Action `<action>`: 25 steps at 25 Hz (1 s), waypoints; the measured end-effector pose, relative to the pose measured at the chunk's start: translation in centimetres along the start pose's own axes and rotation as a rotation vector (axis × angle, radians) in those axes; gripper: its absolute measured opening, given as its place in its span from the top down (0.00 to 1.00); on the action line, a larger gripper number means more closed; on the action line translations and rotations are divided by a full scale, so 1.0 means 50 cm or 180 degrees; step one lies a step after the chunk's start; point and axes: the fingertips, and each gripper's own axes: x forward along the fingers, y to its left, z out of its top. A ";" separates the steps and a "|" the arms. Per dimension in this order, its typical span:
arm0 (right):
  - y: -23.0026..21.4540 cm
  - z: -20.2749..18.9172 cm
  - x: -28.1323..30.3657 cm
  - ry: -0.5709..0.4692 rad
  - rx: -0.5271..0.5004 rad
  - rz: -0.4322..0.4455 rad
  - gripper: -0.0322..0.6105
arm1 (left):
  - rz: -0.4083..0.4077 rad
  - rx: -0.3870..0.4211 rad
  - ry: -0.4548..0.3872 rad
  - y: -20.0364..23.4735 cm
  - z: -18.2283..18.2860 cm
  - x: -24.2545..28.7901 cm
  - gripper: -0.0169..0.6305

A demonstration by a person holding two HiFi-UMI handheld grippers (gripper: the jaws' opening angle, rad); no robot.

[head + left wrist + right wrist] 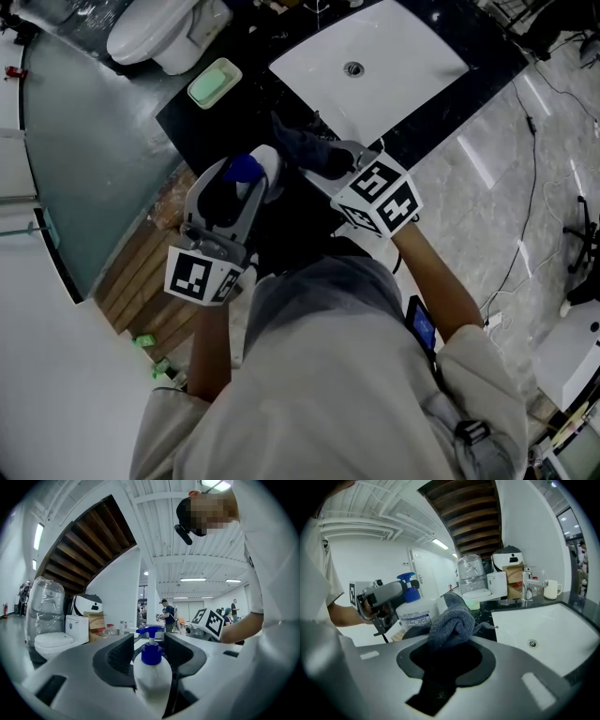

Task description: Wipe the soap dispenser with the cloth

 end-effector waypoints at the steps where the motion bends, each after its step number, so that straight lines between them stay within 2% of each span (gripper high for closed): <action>1: 0.000 0.002 -0.002 -0.0010 -0.0002 -0.0009 0.80 | 0.0001 -0.0011 -0.0005 -0.001 0.000 -0.004 0.69; 10: 0.011 0.022 -0.033 -0.0190 0.0009 -0.0090 0.80 | 0.0036 -0.0159 -0.0014 -0.005 -0.003 -0.041 0.69; 20: 0.038 0.074 -0.102 -0.0699 -0.0007 -0.0215 0.80 | 0.0151 -0.0350 -0.0021 0.004 -0.010 -0.071 0.69; 22: 0.042 0.083 -0.111 -0.0774 -0.0023 -0.0237 0.80 | 0.0181 -0.0349 -0.0030 0.006 -0.008 -0.075 0.74; 25: 0.049 0.094 -0.120 -0.0851 -0.0037 -0.0251 0.80 | 0.0228 -0.0345 -0.0070 0.007 -0.001 -0.083 0.87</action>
